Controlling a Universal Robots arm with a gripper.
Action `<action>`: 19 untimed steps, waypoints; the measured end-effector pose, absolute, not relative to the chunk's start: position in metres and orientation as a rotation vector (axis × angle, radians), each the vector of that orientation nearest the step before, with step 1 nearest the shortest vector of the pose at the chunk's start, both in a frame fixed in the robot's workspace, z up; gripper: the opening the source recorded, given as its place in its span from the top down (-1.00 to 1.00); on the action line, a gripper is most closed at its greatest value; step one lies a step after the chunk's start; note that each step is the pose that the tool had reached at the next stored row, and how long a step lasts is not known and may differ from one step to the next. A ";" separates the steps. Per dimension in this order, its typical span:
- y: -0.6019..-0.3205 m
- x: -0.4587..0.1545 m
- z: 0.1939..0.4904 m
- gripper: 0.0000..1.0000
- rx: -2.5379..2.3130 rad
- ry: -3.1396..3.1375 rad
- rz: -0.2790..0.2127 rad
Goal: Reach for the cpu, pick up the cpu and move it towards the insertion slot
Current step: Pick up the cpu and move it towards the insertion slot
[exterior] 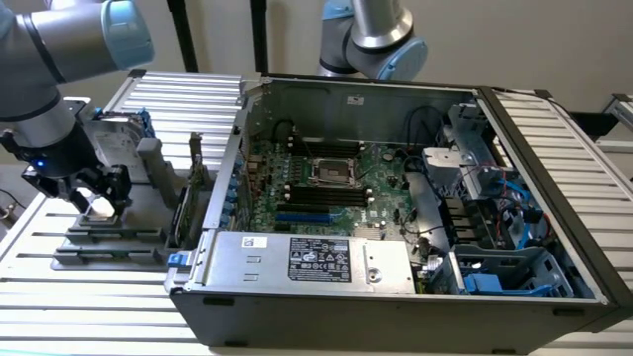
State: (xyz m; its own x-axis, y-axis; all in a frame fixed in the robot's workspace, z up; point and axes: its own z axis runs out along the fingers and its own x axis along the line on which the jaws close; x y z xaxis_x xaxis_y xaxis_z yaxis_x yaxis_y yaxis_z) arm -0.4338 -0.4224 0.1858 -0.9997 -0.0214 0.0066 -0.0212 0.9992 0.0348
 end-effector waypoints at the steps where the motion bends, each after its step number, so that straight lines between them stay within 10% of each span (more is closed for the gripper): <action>1: -0.422 -0.434 0.186 -0.30 0.033 -3.134 -0.054; 19: -0.422 -0.434 0.199 -0.09 0.033 -3.133 -0.055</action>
State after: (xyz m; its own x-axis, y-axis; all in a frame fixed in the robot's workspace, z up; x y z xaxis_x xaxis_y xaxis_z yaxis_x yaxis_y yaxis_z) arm -0.4339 -0.4217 0.1986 -0.9997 -0.0215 0.0073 -0.0212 0.9992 0.0349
